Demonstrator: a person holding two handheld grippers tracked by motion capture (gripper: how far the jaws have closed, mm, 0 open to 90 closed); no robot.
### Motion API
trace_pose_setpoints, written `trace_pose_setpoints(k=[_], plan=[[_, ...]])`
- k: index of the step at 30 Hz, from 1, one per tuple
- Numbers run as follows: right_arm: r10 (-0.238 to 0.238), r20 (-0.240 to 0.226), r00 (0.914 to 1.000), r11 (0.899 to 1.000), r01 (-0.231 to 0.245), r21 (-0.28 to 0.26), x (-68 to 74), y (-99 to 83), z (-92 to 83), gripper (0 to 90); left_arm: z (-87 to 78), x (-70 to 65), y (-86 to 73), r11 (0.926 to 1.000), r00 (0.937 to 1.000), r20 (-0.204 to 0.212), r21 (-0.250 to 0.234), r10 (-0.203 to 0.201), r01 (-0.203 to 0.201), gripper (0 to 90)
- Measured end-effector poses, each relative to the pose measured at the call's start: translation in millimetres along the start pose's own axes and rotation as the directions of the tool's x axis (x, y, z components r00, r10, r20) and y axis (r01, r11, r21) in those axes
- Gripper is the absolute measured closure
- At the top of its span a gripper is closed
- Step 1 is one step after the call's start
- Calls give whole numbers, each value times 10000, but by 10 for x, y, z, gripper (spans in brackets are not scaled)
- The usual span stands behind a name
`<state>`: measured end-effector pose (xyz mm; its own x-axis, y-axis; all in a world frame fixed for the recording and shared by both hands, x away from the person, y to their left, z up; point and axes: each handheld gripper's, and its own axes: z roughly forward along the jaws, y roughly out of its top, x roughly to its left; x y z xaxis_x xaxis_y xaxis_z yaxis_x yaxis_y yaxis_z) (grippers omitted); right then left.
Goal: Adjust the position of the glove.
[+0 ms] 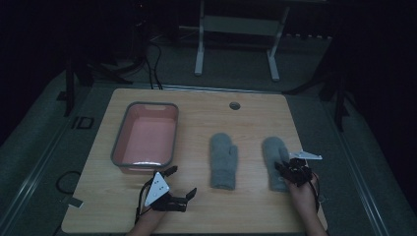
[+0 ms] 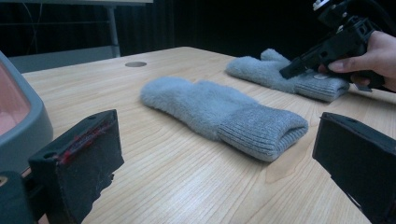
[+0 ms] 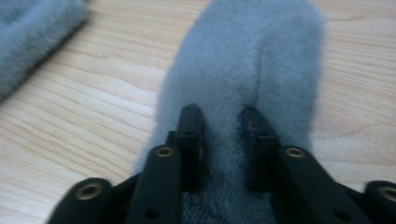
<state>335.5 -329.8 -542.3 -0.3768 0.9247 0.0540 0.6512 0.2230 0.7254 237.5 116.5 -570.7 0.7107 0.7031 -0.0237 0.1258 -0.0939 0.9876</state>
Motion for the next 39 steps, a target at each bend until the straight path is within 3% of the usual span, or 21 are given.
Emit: trace_pose_setpoints(k=[5, 9, 12, 15, 17, 19, 24, 27, 30, 34, 39], plan=[[-68, -10, 10000, 9999, 68, -102, 32, 48, -68, 420, 0, -2, 0, 10000, 10000, -9, -2, 9, -9, 16], [-237, 198, 9995, 9995, 242, -208, 66, 67, -51, 387, -5, -7, 0, 10000, 10000, -1, 19, 15, -15, 16], [-500, 681, 9964, 9984, 516, -227, 88, 50, -11, 389, -7, -6, -1, 10000, 10000, -4, 13, 9, -9, 16], [-392, 1031, 9939, 9991, 405, -110, 78, 6, 44, 420, -6, -6, -1, 10000, 10000, -10, 13, -4, 4, 16], [-330, 914, 9953, 9994, 339, -78, 72, -33, 87, 456, -6, -7, 0, 10000, 10000, -12, 24, 12, -12, 16], [-273, 898, 9956, 9994, 292, -199, 81, -53, 99, 524, -6, -8, 0, 10000, 10000, -15, 25, 29, -29, 16], [-447, 1412, 9890, 9984, 492, -288, 174, -58, 105, 729, -5, -11, -1, 10000, 10000, -40, -6, 52, -52, 16], [-329, 1606, 9865, 9987, 388, -337, 224, -49, 95, 797, -6, -9, -1, 10000, 10000, -36, 9, 31, -31, 16], [504, 1191, 9916, 9973, -435, -599, 237, 12, 27, 808, -7, -6, -1, 10000, 10000, -46, 8, -2, 2, 16], [491, 1301, 9903, 9952, -374, -907, 409, 151, -35, 808, -5, -4, -1, 10000, 10000, -58, -15, -38, 38, 16], [906, 1200, 9886, 9903, -767, -1161, 620, 335, -37, 808, -7, -9, -1, 10000, 10000, -65, -7, -6, 6, 16]])
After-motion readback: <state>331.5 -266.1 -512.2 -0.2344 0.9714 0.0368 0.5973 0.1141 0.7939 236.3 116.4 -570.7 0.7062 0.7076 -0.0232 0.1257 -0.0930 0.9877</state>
